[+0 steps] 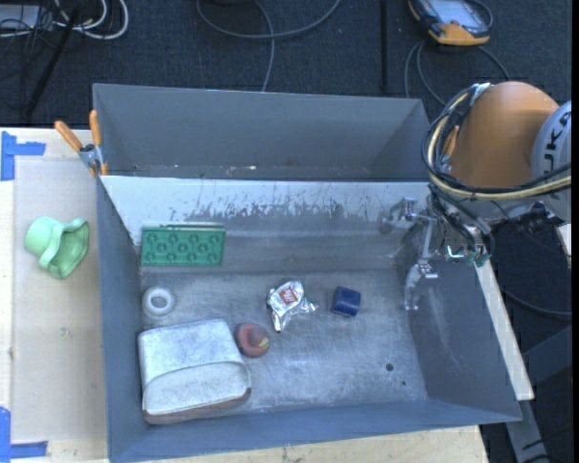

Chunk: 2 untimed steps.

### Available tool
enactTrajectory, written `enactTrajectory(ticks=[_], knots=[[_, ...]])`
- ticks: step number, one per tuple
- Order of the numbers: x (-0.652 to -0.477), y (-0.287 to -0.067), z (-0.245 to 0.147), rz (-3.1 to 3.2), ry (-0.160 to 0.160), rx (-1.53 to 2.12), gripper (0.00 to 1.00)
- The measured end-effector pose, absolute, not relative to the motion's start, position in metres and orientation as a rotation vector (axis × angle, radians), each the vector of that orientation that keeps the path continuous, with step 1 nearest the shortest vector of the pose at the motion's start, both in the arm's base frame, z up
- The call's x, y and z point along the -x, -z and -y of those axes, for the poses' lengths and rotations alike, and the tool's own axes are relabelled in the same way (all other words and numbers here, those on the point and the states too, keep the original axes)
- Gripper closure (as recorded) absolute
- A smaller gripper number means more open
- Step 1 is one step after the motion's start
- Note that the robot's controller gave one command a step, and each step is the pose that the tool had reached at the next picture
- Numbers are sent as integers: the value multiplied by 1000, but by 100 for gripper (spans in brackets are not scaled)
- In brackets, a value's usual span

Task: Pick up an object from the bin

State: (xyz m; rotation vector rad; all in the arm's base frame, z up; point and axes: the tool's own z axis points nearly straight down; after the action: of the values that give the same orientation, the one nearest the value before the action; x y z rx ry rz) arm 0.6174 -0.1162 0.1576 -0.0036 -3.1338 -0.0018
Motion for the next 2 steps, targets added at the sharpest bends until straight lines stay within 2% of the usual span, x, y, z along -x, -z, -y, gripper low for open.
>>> enactTrajectory(ticks=[1,2], knots=[[-620,-81,80,3140,0,132,0],[-599,-72,67,3146,-2,212,0]])
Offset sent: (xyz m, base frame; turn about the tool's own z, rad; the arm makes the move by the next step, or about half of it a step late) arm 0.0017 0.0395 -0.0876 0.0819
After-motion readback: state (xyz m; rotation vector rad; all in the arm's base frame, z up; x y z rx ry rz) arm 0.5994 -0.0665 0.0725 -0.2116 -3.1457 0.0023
